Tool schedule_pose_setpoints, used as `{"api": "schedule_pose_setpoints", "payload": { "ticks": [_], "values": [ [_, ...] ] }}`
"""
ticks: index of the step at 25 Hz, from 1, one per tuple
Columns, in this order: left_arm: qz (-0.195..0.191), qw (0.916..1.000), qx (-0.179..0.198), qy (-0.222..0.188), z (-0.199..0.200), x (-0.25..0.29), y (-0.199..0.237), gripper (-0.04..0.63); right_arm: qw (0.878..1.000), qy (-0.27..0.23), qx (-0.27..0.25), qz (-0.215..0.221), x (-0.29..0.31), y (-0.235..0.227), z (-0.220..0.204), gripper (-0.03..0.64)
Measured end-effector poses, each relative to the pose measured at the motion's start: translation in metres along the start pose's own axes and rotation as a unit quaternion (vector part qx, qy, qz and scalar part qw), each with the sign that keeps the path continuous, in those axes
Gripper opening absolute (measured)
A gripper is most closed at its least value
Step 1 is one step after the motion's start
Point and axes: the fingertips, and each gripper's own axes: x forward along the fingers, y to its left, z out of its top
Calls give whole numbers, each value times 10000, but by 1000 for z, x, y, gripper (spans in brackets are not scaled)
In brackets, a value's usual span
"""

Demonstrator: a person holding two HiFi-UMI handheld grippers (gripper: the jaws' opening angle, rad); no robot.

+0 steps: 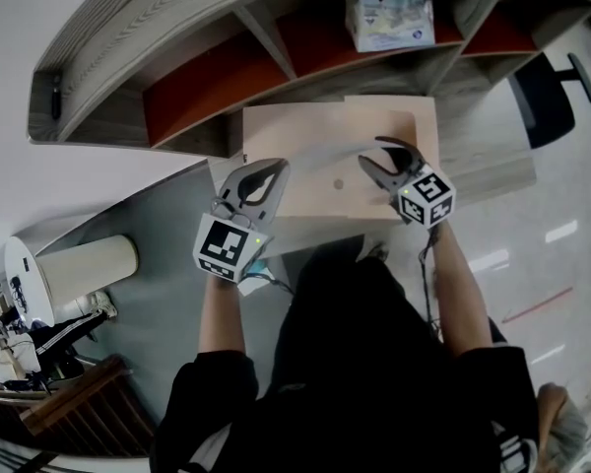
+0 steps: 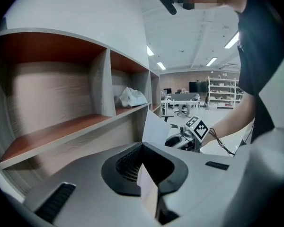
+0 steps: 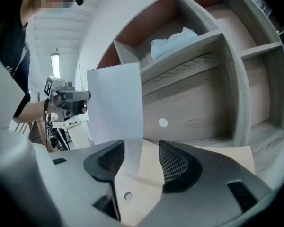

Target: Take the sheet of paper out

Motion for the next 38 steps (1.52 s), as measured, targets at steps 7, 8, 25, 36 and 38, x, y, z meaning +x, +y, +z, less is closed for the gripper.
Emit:
{"api": "schedule_pose_setpoints", "payload": {
  "ticks": [7, 8, 25, 36, 38],
  "values": [
    [64, 10000, -3, -70, 7, -3, -5, 43, 9973, -639, -323, -173, -14, 8, 40, 48],
    [70, 9999, 13, -100, 10, -4, -7, 43, 9971, -683, -311, -149, -16, 9, 42, 48],
    [513, 9974, 198, -468, 42, -14, -40, 43, 9877, -1110, -920, -607, -79, 33, 73, 17],
    [1371, 9867, 51, -868, 45, -37, -56, 43, 9778, -947, -1373, -1270, -117, 67, 81, 15],
    [1451, 9850, 23, -933, 45, -40, -60, 43, 9746, -937, -1469, -1407, -121, 76, 86, 15]
  ]
}}
